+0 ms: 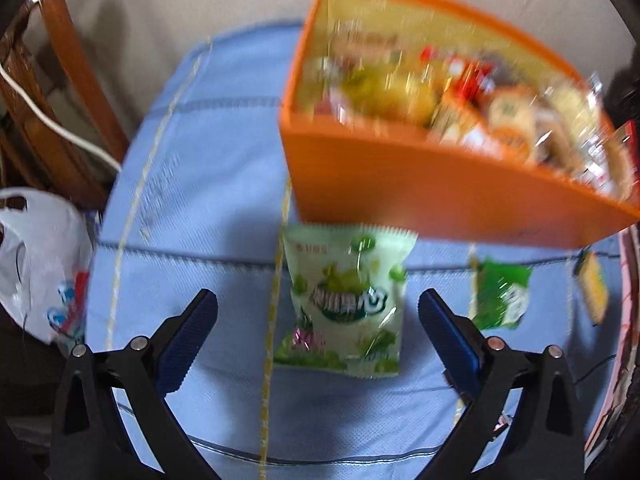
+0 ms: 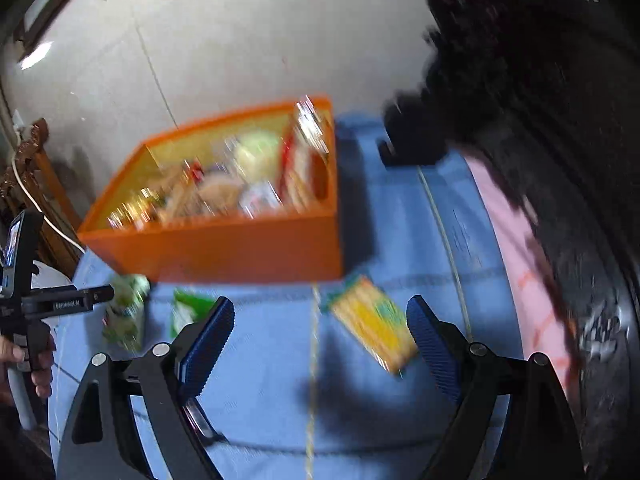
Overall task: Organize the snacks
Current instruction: 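Grasp a pale green snack bag with the left gripper while the right grasps a green bag, then carry both green bags into the orange box and release them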
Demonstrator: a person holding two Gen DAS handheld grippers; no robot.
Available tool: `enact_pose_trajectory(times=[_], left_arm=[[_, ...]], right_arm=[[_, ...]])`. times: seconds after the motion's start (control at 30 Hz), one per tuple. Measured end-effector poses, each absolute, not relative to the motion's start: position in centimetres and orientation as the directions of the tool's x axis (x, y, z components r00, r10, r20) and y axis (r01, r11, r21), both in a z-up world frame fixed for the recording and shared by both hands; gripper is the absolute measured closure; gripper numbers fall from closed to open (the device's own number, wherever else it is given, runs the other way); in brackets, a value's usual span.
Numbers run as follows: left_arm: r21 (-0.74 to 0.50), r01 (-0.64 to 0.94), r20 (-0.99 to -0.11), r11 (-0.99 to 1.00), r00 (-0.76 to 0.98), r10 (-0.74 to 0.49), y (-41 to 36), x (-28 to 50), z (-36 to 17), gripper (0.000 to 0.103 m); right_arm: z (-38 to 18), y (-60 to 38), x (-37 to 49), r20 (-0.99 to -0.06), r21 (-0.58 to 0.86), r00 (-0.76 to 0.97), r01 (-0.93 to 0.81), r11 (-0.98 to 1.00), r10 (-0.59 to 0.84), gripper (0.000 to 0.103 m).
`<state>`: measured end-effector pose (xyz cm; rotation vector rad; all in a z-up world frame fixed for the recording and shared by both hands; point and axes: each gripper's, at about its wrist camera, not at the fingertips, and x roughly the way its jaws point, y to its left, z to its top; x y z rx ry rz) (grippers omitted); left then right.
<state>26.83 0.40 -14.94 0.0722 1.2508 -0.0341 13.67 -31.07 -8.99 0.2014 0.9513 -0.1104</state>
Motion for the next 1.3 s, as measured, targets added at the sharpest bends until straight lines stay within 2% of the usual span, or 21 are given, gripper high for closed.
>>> enact_pose_trajectory(times=[0.27, 0.3, 0.33, 0.4, 0.43, 0.53, 0.6, 0.63, 0.67, 0.7, 0.77, 0.83, 1.1, 1.3], left_arm=[[0.053, 0.076, -0.975, 0.996, 0.220, 0.035, -0.9, 27.9, -20.2, 0.004], [0.035, 0.050, -0.971, 0.998, 0.237, 0.022, -0.3, 27.8, -20.0, 0.013], [0.014, 0.040, -0.967, 0.999, 0.255, 0.003, 0.2, 27.7, -19.6, 0.031], [0.031, 0.074, -0.957, 0.997, 0.289, 0.008, 0.5, 27.3, -18.8, 0.053], [0.027, 0.090, -0.956, 0.996, 0.295, -0.001, 0.8, 27.0, -18.4, 0.061], [0.001, 0.094, -0.956, 0.996, 0.291, -0.026, 1.9, 26.3, -17.6, 0.073], [-0.031, 0.076, -0.960, 0.997, 0.275, -0.051, 2.8, 26.1, -17.3, 0.074], [-0.031, 0.070, -0.960, 0.997, 0.277, -0.050, 3.2, 25.9, -17.3, 0.074], [-0.030, 0.070, -0.958, 0.997, 0.281, -0.048, 3.5, 25.9, -17.3, 0.074], [-0.037, 0.068, -0.957, 0.997, 0.284, -0.055, 3.8, 25.7, -17.2, 0.075], [-0.049, 0.060, -0.958, 0.997, 0.281, -0.064, 4.4, 25.4, -16.9, 0.077], [-0.045, 0.066, -0.951, 0.997, 0.302, -0.062, 4.6, 24.9, -16.0, 0.079], [-0.101, 0.163, -0.898, 0.981, 0.409, -0.160, 2.4, 21.7, -9.4, 0.080], [-0.120, 0.222, -0.851, 0.968, 0.479, -0.215, -0.7, 22.9, -4.3, 0.080]], right_arm=[[-11.6, -30.4, 13.8, -0.859, 0.148, 0.510, 0.180, 0.972, 0.036, 0.015], [-12.0, -29.5, 14.3, -0.863, 0.158, 0.501, 0.159, 0.975, 0.058, 0.015], [-12.1, -28.7, 14.6, -0.864, 0.160, 0.498, 0.141, 0.977, 0.070, 0.015], [-12.5, -26.0, 15.9, -0.862, 0.166, 0.495, 0.076, 0.983, 0.107, 0.015], [-12.7, -24.8, 16.5, -0.859, 0.171, 0.497, 0.048, 0.984, 0.125, 0.015], [-13.6, -20.6, 19.2, -0.859, 0.185, 0.484, -0.013, 0.983, 0.168, 0.015], [-15.1, -17.7, 21.2, -0.881, 0.123, 0.455, -0.051, 0.991, 0.133, 0.019], [-16.2, -16.6, 22.1, -0.899, 0.080, 0.426, -0.067, 0.995, 0.101, 0.037], [-16.9, -15.9, 22.7, -0.910, 0.067, 0.402, -0.087, 0.994, 0.096, 0.065], [-17.6, -15.3, 23.1, -0.917, 0.064, 0.386, -0.103, 0.993, 0.099, 0.071], [-17.2, -14.9, 23.1, -0.913, 0.045, 0.399, -0.106, 0.993, 0.084, 0.074], [-15.7, -15.7, 22.4, -0.897, 0.088, 0.427, -0.084, 0.993, 0.116, 0.074], [-9.8, -19.2, 18.8, -0.839, 0.114, 0.526, -0.075, 0.991, 0.137, 0.074], [-3.9, -21.2, 20.0, -0.760, 0.121, 0.635, -0.069, 0.990, 0.137, 0.074]])
